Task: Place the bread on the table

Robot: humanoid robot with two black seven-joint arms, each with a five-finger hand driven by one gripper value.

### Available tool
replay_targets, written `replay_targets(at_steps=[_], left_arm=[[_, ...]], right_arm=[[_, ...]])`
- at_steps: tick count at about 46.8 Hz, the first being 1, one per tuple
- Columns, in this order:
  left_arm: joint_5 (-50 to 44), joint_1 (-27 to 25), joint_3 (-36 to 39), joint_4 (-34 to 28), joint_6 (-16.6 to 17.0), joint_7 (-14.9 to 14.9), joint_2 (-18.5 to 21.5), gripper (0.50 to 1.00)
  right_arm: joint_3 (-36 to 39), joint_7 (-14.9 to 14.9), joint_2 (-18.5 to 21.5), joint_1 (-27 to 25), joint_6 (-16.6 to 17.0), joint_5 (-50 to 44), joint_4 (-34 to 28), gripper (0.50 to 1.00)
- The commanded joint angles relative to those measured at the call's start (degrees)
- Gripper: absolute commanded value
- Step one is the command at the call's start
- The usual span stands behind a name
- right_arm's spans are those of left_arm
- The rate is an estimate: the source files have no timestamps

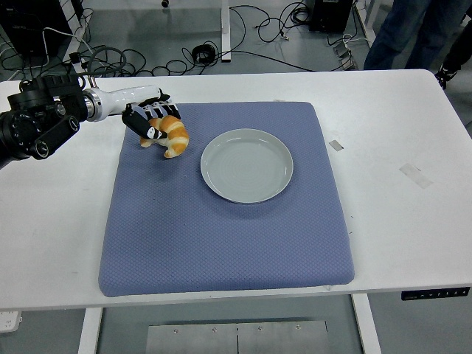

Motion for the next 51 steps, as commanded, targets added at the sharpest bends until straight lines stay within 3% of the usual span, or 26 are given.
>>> replay_targets(at_steps=[1, 16, 28, 31, 34, 37, 51], left_arm=[[-0.04, 0.25, 0.04, 0.85, -0.04, 0.0, -0.18, 0.5], [-0.48, 0.52, 0.13, 1.29, -0.04, 0.27, -0.88, 0.5], [-0.57, 1.22, 0.04, 1.38, -0.04, 0.44, -1.14, 0.655], [-0.48, 1.22, -0.05, 1.38, -0.04, 0.53, -1.32, 0.741], [-0.57, 1.13, -0.13, 1.38, -0.04, 0.53, -1.41, 0.866], [-1.27, 0.96, -0.22, 1.38, -0.13, 0.71, -1.41, 0.96], [-4.26, -0.18, -0.4, 1.29, -0.92, 1.23, -1.32, 0.975]], right_arm=[[0.01, -0.08, 0.0, 0.0, 0.0, -0.07, 0.0, 1.0], [0.01, 0.0, 0.0, 0.0, 0.0, 0.01, 0.0, 1.0], [-0.07, 0.0, 0.0, 0.0, 0.0, -0.07, 0.0, 1.0], [0.01, 0.0, 0.0, 0.0, 0.0, -0.07, 0.0, 1.0], [0.01, 0.0, 0.0, 0.0, 0.0, -0.07, 0.0, 1.0], [0.01, 0.0, 0.0, 0.0, 0.0, 0.01, 0.0, 1.0], [0.01, 0.0, 0.0, 0.0, 0.0, -0.07, 0.0, 1.0]])
